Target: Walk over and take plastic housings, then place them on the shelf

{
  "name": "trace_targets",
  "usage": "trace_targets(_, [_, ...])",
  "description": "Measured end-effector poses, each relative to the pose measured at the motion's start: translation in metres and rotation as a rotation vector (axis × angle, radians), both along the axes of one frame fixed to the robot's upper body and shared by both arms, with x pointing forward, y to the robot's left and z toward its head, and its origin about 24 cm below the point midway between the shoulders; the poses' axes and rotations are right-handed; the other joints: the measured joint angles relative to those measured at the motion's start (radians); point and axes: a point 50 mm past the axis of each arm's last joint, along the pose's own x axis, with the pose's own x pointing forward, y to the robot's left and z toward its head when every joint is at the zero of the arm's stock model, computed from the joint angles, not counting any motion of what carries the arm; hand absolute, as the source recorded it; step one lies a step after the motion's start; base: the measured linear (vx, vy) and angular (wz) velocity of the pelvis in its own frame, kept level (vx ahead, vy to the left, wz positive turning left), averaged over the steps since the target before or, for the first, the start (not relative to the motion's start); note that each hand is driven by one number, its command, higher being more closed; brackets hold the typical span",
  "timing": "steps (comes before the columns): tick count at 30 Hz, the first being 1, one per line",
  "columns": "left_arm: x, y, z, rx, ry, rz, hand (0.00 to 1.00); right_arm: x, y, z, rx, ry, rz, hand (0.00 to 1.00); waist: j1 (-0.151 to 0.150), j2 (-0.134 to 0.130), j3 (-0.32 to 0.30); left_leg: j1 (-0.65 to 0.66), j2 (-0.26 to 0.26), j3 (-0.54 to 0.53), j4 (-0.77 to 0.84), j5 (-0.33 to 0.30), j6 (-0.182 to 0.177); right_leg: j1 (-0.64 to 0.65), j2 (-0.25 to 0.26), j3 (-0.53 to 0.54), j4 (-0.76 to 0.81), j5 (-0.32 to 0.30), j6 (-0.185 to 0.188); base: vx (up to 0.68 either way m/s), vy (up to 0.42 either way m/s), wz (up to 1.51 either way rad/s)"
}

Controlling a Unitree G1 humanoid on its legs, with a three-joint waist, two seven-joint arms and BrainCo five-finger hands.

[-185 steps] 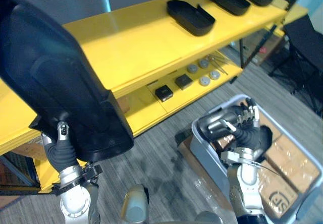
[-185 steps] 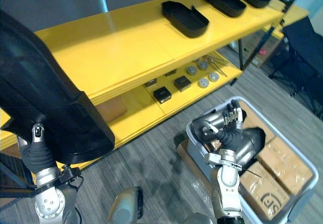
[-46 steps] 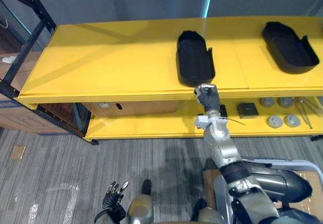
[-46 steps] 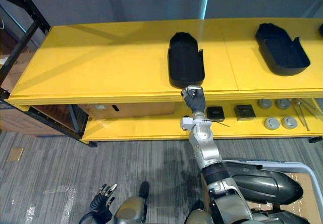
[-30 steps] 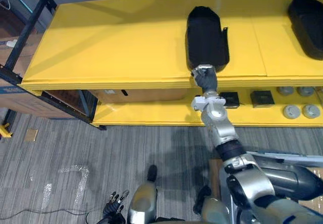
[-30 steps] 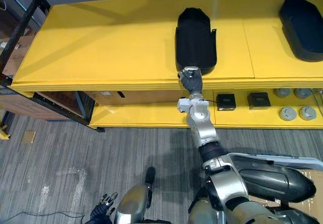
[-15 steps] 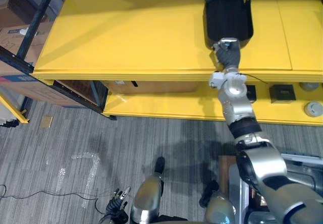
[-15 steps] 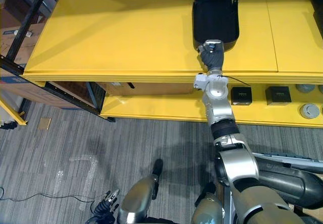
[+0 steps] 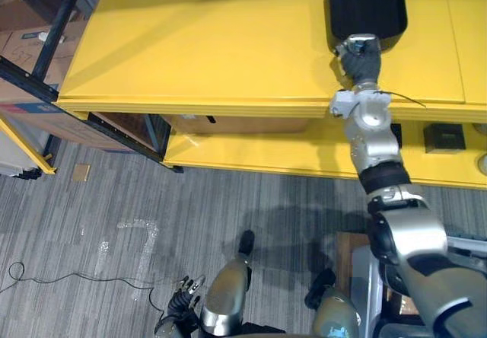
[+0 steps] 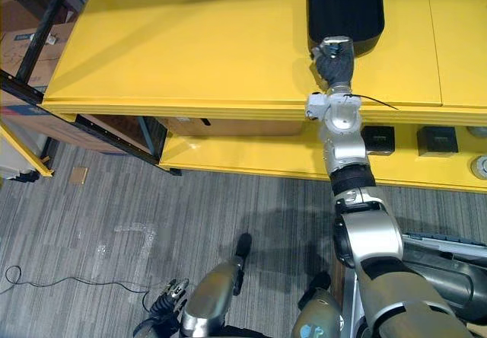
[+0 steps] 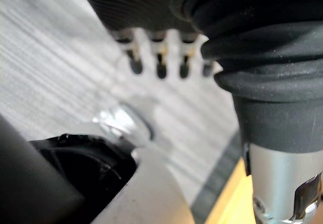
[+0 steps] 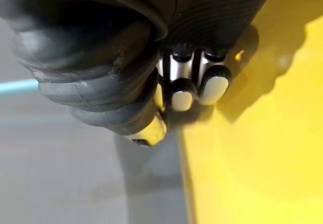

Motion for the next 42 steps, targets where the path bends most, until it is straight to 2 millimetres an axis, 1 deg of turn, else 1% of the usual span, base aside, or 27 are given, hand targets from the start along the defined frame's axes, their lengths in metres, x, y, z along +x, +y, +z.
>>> trace_targets(1, [0.001, 0.001, 0.001, 0.005, -0.008, -0.004, 0.00, -0.005, 0.010, 0.010, 0.004, -0.064, 0.036, 1.00, -0.003, -0.005, 0.004, 0.009, 0.010, 0.008, -0.004, 0.001, -0.002, 0.009, 0.012, 0.004, -0.017, 0.010, -0.002, 0.02, -0.034, -0.23])
trace_targets(2, [0.002, 0.002, 0.002, 0.019, -0.017, -0.013, 0.00, -0.012, 0.020, 0.020, 0.016, -0.125, 0.072, 0.00, -0.004, -0.013, 0.008, 0.022, 0.022, 0.025, -0.010, 0.002, -0.003, 0.020, 0.025, 0.014, -0.039, 0.020, -0.005, 0.03, -0.036, -0.37])
trace_targets(4, [0.004, 0.006, 0.004, 0.049, -0.028, -0.035, 0.00, -0.036, 0.039, 0.039, 0.032, -0.282, 0.155, 0.00, -0.010, -0.031, 0.011, 0.061, 0.039, 0.067, -0.020, 0.000, -0.006, 0.048, 0.047, 0.043, -0.078, 0.038, -0.007, 0.04, -0.035, -0.57])
trace_targets(5, [0.002, 0.010, 0.003, 0.074, -0.018, -0.048, 0.00, -0.063, 0.048, 0.045, 0.050, -0.399, 0.209, 0.00, -0.029, -0.055, 0.001, 0.095, 0.053, 0.112, -0.035, -0.005, -0.009, 0.067, 0.062, 0.072, -0.112, 0.051, -0.007, 0.04, -0.029, -0.66])
trace_targets(7, [-0.003, 0.018, 0.003, 0.109, -0.001, -0.064, 0.00, -0.089, 0.050, 0.039, 0.083, -0.466, 0.250, 0.00, -0.051, -0.091, -0.017, 0.117, 0.068, 0.166, -0.037, -0.021, -0.012, 0.066, 0.083, 0.119, -0.139, 0.067, -0.010, 0.06, -0.009, -0.88])
trace_targets(8, [-0.007, 0.023, 0.002, 0.135, 0.020, -0.082, 0.00, -0.103, 0.045, 0.025, 0.109, -0.461, 0.263, 0.00, -0.072, -0.124, -0.035, 0.139, 0.083, 0.215, -0.036, -0.036, -0.018, 0.067, 0.098, 0.166, -0.169, 0.086, -0.011, 0.06, 0.009, -1.05])
trace_targets(9, [-0.009, 0.027, 0.001, 0.157, 0.036, -0.089, 0.00, -0.109, 0.041, 0.016, 0.118, -0.438, 0.256, 0.00, -0.085, -0.142, -0.047, 0.147, 0.089, 0.239, -0.035, -0.044, -0.020, 0.066, 0.111, 0.187, -0.184, 0.096, -0.011, 0.07, 0.008, -1.25])
trace_targets(11, [-0.018, 0.042, -0.003, 0.227, 0.111, -0.087, 0.00, -0.130, 0.018, -0.033, 0.168, -0.281, 0.196, 0.00, -0.138, -0.195, -0.109, 0.185, 0.115, 0.343, -0.029, -0.081, -0.030, 0.064, 0.141, 0.283, -0.249, 0.137, -0.011, 0.08, 0.021, -1.29])
trace_targets(12, [-0.019, 0.045, -0.005, 0.243, 0.129, -0.082, 0.00, -0.135, 0.010, -0.047, 0.170, -0.230, 0.161, 0.00, -0.152, -0.202, -0.123, 0.196, 0.121, 0.371, -0.026, -0.092, -0.032, 0.064, 0.149, 0.308, -0.264, 0.146, -0.011, 0.10, 0.042, -1.33])
trace_targets(14, [-0.022, 0.048, -0.008, 0.274, 0.179, -0.060, 0.00, -0.154, -0.021, -0.091, 0.188, -0.057, 0.017, 0.00, -0.205, -0.207, -0.167, 0.227, 0.145, 0.467, 0.018, -0.142, -0.042, 0.066, 0.171, 0.398, -0.309, 0.180, -0.011, 0.10, 0.039, -1.28])
trace_targets(16, [-0.019, 0.040, -0.009, 0.269, 0.185, -0.063, 0.00, -0.171, -0.046, -0.117, 0.230, 0.045, -0.097, 0.00, -0.249, -0.198, -0.189, 0.249, 0.157, 0.532, 0.040, -0.172, -0.048, 0.065, 0.185, 0.463, -0.337, 0.202, -0.007, 0.08, 0.025, -1.03])
trace_targets(17, [-0.017, 0.036, -0.010, 0.268, 0.186, -0.076, 0.00, -0.177, -0.052, -0.125, 0.229, 0.077, -0.131, 0.00, -0.260, -0.195, -0.193, 0.258, 0.159, 0.554, 0.041, -0.177, -0.048, 0.065, 0.189, 0.483, -0.347, 0.209, -0.005, 0.07, 0.029, -1.08])
trace_targets(19, [-0.014, 0.026, -0.013, 0.257, 0.198, -0.099, 0.00, -0.200, -0.075, -0.156, 0.223, 0.207, -0.251, 0.00, -0.308, -0.187, -0.200, 0.289, 0.169, 0.621, 0.057, -0.203, -0.055, 0.066, 0.203, 0.547, -0.365, 0.223, -0.002, 0.06, 0.034, -0.88])
trace_targets(20, [-0.014, 0.026, -0.013, 0.257, 0.198, -0.103, 0.00, -0.206, -0.079, -0.164, 0.226, 0.241, -0.275, 0.00, -0.320, -0.186, -0.201, 0.298, 0.171, 0.635, 0.060, -0.207, -0.055, 0.066, 0.206, 0.556, -0.365, 0.225, -0.001, 0.05, 0.026, -0.59])
trace_targets(22, [-0.015, 0.020, -0.015, 0.271, 0.205, -0.165, 0.00, -0.234, -0.093, -0.189, 0.236, 0.354, -0.369, 0.00, -0.356, -0.177, -0.206, 0.313, 0.175, 0.659, 0.065, -0.219, -0.057, 0.067, 0.212, 0.580, -0.368, 0.227, 0.002, 0.03, 0.020, -0.35])
trace_targets(25, [-0.019, 0.019, -0.017, 0.283, 0.221, -0.205, 0.00, -0.257, -0.095, -0.200, 0.269, 0.370, -0.385, 0.00, -0.384, -0.170, -0.211, 0.313, 0.172, 0.659, 0.066, -0.221, -0.053, 0.066, 0.206, 0.581, -0.376, 0.230, 0.008, 0.00, 0.004, -0.04])
trace_targets(27, [-0.020, 0.020, -0.017, 0.289, 0.224, -0.226, 0.00, -0.259, -0.091, -0.199, 0.273, 0.346, -0.380, 0.00, -0.382, -0.169, -0.211, 0.307, 0.160, 0.626, 0.085, -0.229, -0.041, 0.065, 0.208, 0.592, -0.376, 0.232, 0.010, -0.06, 0.017, -0.15])
trace_targets(29, [-0.025, 0.023, -0.018, 0.282, 0.233, -0.206, 0.00, -0.240, -0.078, -0.197, 0.271, 0.300, -0.281, 0.00, -0.359, -0.160, -0.217, 0.253, 0.143, 0.406, 0.201, -0.277, 0.032, 0.047, 0.216, 0.656, -0.374, 0.232, 0.007, -0.13, 0.077, -0.71])
trace_targets(32, [-0.026, 0.020, -0.017, 0.248, 0.210, -0.148, 0.00, -0.206, -0.058, -0.192, 0.243, 0.265, -0.134, 0.00, -0.327, -0.134, -0.223, 0.170, 0.095, 0.203, 0.330, -0.331, 0.069, -0.021, 0.219, 0.719, -0.333, 0.233, 0.008, -0.13, 0.157, -0.69])
trace_targets(33, [-0.024, 0.019, -0.017, 0.246, 0.200, -0.147, 0.00, -0.201, -0.056, -0.191, 0.236, 0.263, -0.120, 0.00, -0.322, -0.132, -0.220, 0.162, 0.086, 0.178, 0.345, -0.342, 0.073, -0.033, 0.219, 0.726, -0.323, 0.232, 0.008, -0.17, 0.197, -0.46])
trace_targets(34, [-0.022, 0.018, -0.016, 0.243, 0.183, -0.149, 0.00, -0.193, -0.052, -0.188, 0.215, 0.252, -0.096, 0.00, -0.315, -0.124, -0.210, 0.152, 0.076, 0.148, 0.347, -0.387, 0.080, -0.052, 0.221, 0.734, -0.308, 0.230, 0.010, -0.19, 0.216, -0.21])
trace_targets(35, [-0.020, 0.014, -0.015, 0.233, 0.170, -0.159, 0.00, -0.186, -0.052, -0.182, 0.200, 0.231, -0.098, 0.00, -0.313, -0.102, -0.205, 0.153, 0.080, 0.133, 0.320, -0.465, 0.053, -0.070, 0.230, 0.735, -0.298, 0.231, 0.011, -0.20, 0.230, -0.18])
trace_targets(36, [-0.017, 0.015, -0.014, 0.234, 0.155, -0.162, 0.00, -0.183, -0.051, -0.181, 0.206, 0.233, -0.108, 0.00, -0.305, -0.104, -0.201, 0.149, 0.070, 0.142, 0.332, -0.465, 0.050, -0.077, 0.224, 0.744, -0.285, 0.231, 0.011, -0.20, 0.244, -0.13])
trace_targets(38, [-0.007, 0.017, -0.011, 0.262, 0.114, -0.219, 0.00, -0.182, -0.054, -0.184, 0.228, 0.260, -0.156, 0.00, -0.297, -0.134, -0.184, 0.138, 0.037, 0.137, 0.355, -0.467, 0.064, -0.090, 0.197, 0.748, -0.242, 0.225, 0.017, -0.15, 0.177, -0.01])
trace_targets(39, [0.000, 0.019, -0.008, 0.298, 0.089, -0.291, 0.00, -0.183, -0.057, -0.188, 0.251, 0.286, -0.191, 0.00, -0.298, -0.153, -0.170, 0.128, 0.021, 0.137, 0.380, -0.467, 0.063, -0.112, 0.191, 0.755, -0.196, 0.219, 0.024, -0.11, 0.135, -0.01])
trace_targets(40, [0.010, 0.019, -0.003, 0.375, 0.051, -0.430, 0.00, -0.185, -0.061, -0.195, 0.267, 0.322, -0.230, 0.00, -0.302, -0.159, -0.159, 0.114, 0.014, 0.142, 0.419, -0.469, 0.056, -0.129, 0.190, 0.764, -0.171, 0.222, 0.028, -0.11, 0.171, -0.14])
trace_targets(42, [0.022, 0.012, 0.003, 0.417, 0.002, -0.539, 0.00, -0.193, -0.065, -0.212, 0.284, 0.386, -0.265, 0.00, -0.308, -0.166, -0.138, 0.107, 0.013, 0.169, 0.468, -0.487, 0.058, -0.131, 0.189, 0.773, -0.170, 0.243, 0.046, -0.09, 0.156, -0.42])
